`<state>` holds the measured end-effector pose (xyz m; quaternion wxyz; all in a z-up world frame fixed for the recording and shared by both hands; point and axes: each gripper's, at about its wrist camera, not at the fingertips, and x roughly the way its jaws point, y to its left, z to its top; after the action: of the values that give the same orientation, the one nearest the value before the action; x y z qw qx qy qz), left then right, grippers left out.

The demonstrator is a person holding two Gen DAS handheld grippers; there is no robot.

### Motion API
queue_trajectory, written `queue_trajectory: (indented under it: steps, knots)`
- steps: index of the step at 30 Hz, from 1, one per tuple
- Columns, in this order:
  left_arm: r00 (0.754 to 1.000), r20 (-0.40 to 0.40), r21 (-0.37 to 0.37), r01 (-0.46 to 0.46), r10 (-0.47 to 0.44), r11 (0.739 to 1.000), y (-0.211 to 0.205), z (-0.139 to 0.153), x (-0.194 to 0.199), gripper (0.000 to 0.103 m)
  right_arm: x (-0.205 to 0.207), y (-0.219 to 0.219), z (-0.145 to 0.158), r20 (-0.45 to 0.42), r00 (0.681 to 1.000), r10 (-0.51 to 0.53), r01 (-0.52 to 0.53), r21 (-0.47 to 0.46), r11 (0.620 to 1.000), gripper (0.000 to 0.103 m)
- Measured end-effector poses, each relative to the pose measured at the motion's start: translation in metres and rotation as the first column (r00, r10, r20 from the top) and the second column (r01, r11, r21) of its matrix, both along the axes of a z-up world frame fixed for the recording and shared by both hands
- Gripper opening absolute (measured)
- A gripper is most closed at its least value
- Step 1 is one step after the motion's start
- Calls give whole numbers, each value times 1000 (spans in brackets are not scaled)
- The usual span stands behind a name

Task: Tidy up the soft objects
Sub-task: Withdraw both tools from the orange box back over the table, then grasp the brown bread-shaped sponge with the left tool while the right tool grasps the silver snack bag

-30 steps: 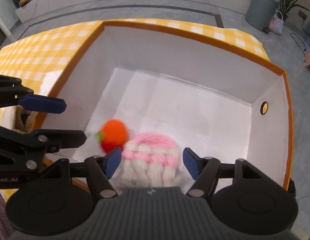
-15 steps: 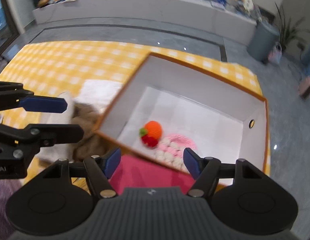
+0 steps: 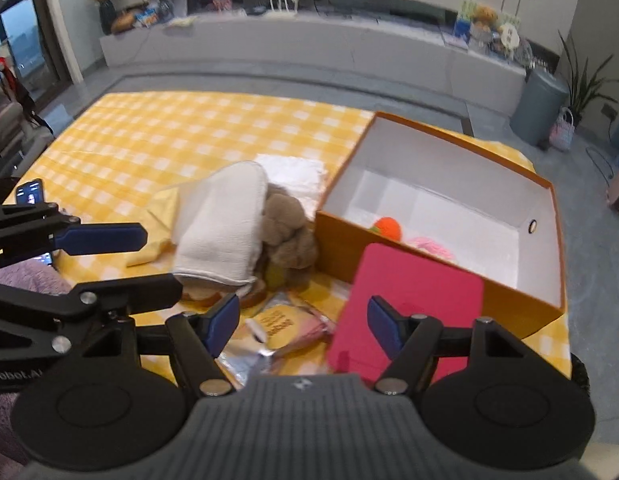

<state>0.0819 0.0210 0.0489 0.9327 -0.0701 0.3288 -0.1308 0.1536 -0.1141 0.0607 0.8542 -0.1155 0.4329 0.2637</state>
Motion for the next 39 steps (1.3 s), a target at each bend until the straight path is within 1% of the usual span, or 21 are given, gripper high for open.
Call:
queue_trajectory:
  steps: [1,4,6,8,11,14,17,19,22,25,28,30,33,36,39]
  knots:
    - [1000,6,-6,-8,8,1000,2,-3,-5,62,-8,0,-4,10,1000,10,-10,13,1000,71]
    - [999,13,-31,-37,37,999,10,-12,-20,63,-25,1,-17,4,999,32,-32,26,999,72]
    - [998,10,-50,-61,61,997,15,-21,-29,63,-33,-2,-25,6,1000,24,-24,70,997,74]
    - [996,13,-48,-85,85,995,20,-31,-37,63,-41,-2,-34,16,999,28,-29,93,995,74]
    - [995,16,-24,-102,103,994,23,-44,-46,63,-52,-3,-50,42,999,2,-7,121,993,74]
    - [993,-1,-23,-115,115,993,26,-51,-47,63,-58,-4,-66,67,997,-45,34,156,987,74]
    - [992,-9,-12,-125,125,992,29,-62,-48,63,-65,-4,-81,124,989,-85,65,160,985,74]
    - [991,-16,-15,-130,130,991,32,-70,-49,63,-68,-3,-91,144,983,-114,91,161,983,74]
    - [991,-34,-21,-128,128,991,33,-80,-48,63,-66,-2,-103,127,978,-163,140,177,974,74]
    - [991,-53,-7,-123,123,992,32,-87,-43,62,-64,2,-110,115,976,-186,163,182,970,74]
    - [988,-77,6,-135,135,991,33,-93,-38,62,-59,7,-118,79,975,-205,186,204,961,77]
    - [983,-87,26,-159,161,987,35,-96,-36,63,-57,10,-124,70,974,-216,197,210,958,78]
    - [978,-80,82,-188,194,979,38,-97,-33,62,-53,15,-132,55,970,-235,220,203,954,78]
    - [976,-89,94,-190,198,977,45,-97,-24,63,-46,17,-140,21,963,-270,259,222,940,78]
    - [974,-106,108,-189,200,976,48,-100,-14,63,-39,23,-149,-5,956,-292,286,208,935,78]
